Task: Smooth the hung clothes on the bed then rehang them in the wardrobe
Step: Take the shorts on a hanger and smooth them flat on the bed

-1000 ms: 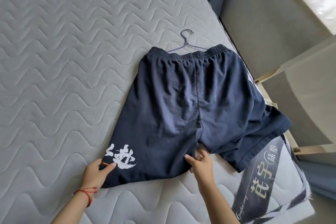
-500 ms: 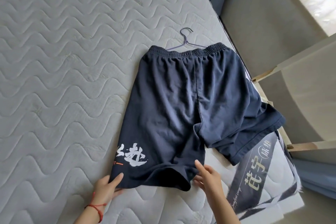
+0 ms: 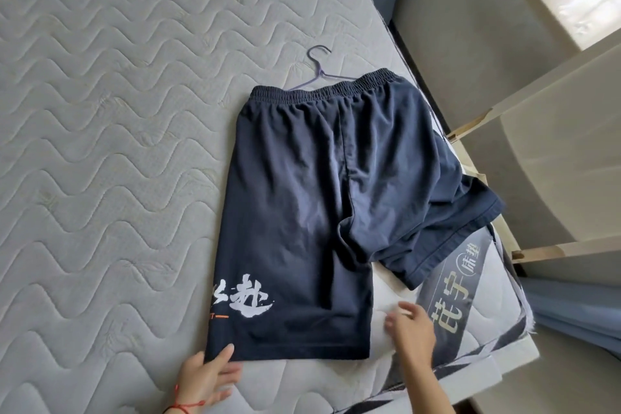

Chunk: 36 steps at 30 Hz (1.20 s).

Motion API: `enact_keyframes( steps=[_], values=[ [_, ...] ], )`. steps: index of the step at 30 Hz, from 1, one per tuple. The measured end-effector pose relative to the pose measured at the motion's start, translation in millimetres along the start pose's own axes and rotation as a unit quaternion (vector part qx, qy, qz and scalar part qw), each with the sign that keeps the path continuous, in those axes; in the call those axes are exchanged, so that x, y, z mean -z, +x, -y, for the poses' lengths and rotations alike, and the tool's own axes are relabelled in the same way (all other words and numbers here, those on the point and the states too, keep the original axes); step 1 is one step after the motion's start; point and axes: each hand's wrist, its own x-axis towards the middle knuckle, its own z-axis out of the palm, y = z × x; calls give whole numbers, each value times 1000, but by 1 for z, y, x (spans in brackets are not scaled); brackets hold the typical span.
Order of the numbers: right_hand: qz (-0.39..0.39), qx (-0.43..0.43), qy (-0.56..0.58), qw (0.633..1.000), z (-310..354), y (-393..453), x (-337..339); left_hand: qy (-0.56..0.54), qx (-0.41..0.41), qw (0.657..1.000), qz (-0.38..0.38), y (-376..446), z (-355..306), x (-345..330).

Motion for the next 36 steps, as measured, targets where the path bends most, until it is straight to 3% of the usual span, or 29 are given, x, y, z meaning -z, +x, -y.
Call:
enact_keyframes(
  steps=[2, 5, 7, 10, 15, 19, 20, 25, 28, 32, 36],
  values=[
    [-22, -21, 93, 995, 5, 20, 17, 8, 15, 1000, -18, -5, 8, -7],
    [26, -85, 305, 948, 23, 50, 32, 26, 40, 999, -8, -17, 18, -25],
    [50, -105, 353, 928, 40, 65, 32, 37, 39, 998, 15, -27, 24, -43],
    [51, -112, 353, 928, 58, 73, 30, 59, 11, 996, 63, -34, 26, -73],
    [-42, -99, 285, 952, 20, 37, 40, 111, -81, 986, 91, -39, 2, -115],
    [109, -178, 239, 948, -17, 20, 46, 137, -117, 977, 114, -38, -18, -143],
    [112, -179, 225, 951, -14, 27, 54, 148, -120, 973, 127, -37, -21, -151],
    [-29, -108, 271, 956, 27, 79, 96, 195, -121, 960, 158, -34, -14, -191],
    [-63, -121, 333, 933, 44, 105, 108, 185, -123, 965, 141, -31, -8, -209],
    [-51, -143, 375, 915, 45, 135, 117, 180, -135, 967, 121, -35, -5, -229],
    [-170, -131, 338, 916, 23, 149, 130, 199, -155, 957, 143, -38, -1, -236]
  ],
)
